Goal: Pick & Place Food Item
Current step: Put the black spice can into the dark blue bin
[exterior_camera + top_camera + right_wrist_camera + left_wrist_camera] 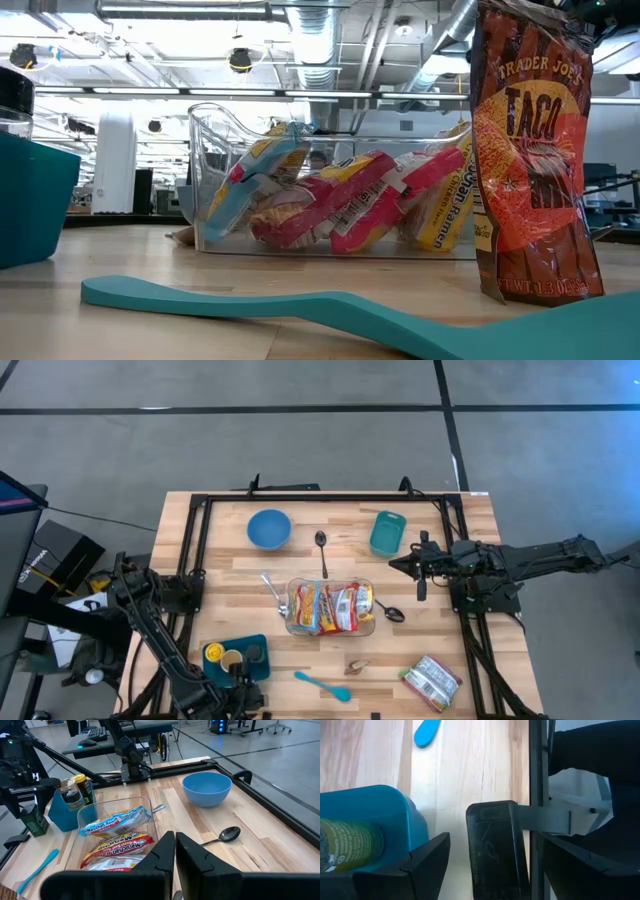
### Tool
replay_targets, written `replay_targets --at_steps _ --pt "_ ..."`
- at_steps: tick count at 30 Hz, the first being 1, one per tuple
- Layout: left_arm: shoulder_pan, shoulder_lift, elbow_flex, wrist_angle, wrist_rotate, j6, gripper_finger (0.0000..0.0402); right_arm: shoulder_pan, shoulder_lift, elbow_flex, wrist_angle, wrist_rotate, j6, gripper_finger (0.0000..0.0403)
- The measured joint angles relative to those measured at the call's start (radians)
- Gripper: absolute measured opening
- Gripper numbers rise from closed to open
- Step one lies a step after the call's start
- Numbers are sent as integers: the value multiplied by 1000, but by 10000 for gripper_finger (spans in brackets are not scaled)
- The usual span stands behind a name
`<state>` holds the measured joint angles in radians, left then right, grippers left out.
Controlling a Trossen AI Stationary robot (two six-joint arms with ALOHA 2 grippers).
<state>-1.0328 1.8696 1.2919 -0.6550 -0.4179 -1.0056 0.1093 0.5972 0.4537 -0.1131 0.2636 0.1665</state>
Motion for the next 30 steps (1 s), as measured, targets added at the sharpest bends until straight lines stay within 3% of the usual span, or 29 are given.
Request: replay_targets --at_steps 14,30 --pt "-2 -1 0 -4 2 4 280 1 0 0 0 0 0 10" --pt "-2 -2 0 -8 9 5 157 1 0 0 0 0 0 10"
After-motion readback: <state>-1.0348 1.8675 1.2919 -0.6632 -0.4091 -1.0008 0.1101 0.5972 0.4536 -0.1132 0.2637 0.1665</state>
